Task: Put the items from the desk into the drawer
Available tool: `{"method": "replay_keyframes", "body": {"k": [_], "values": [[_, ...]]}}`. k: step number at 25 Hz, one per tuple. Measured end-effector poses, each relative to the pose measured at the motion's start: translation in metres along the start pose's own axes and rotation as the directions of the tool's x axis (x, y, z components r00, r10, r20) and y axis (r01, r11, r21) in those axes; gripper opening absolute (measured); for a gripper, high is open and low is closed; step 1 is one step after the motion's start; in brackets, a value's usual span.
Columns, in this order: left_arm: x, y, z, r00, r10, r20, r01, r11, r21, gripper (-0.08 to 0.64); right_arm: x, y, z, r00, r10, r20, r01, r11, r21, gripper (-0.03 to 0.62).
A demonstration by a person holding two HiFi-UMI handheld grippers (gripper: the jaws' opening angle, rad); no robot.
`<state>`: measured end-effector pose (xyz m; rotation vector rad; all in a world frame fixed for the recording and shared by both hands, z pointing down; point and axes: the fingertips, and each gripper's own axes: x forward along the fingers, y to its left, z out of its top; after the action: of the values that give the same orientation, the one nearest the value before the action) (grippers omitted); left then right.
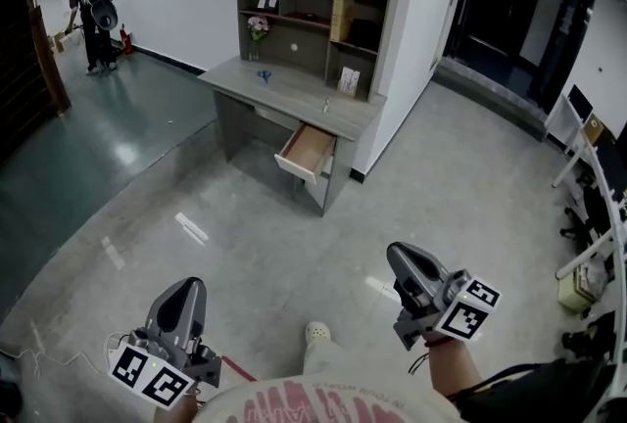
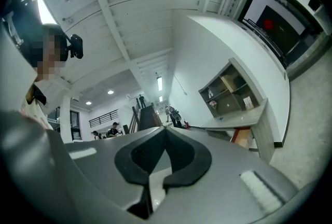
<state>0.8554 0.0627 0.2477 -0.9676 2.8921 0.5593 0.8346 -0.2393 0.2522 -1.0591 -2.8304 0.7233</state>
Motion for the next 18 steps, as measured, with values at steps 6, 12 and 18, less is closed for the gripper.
{"method": "replay_keyframes", "body": {"k": [6,12,18], "values": [[0.057,0.025,0.011,0.999,0.020,0.042,-0.021,1.000,0.008,0.020,0.047,-0.051,0.029,1.000,0.020,-0.013,-0.020,0.999,-0.050,0.006],[0.127,0.048,0.023,0.996,0.027,0.086,-0.028,1.000,0.010,0.020,0.094,-0.105,0.070,0.999,0.037,-0.013,-0.037,0.996,-0.077,0.006],[0.188,0.070,0.025,0.994,0.034,0.106,-0.035,0.999,0.006,0.018,0.136,-0.152,0.098,0.998,0.057,-0.012,-0.058,0.994,-0.088,0.006]]}}
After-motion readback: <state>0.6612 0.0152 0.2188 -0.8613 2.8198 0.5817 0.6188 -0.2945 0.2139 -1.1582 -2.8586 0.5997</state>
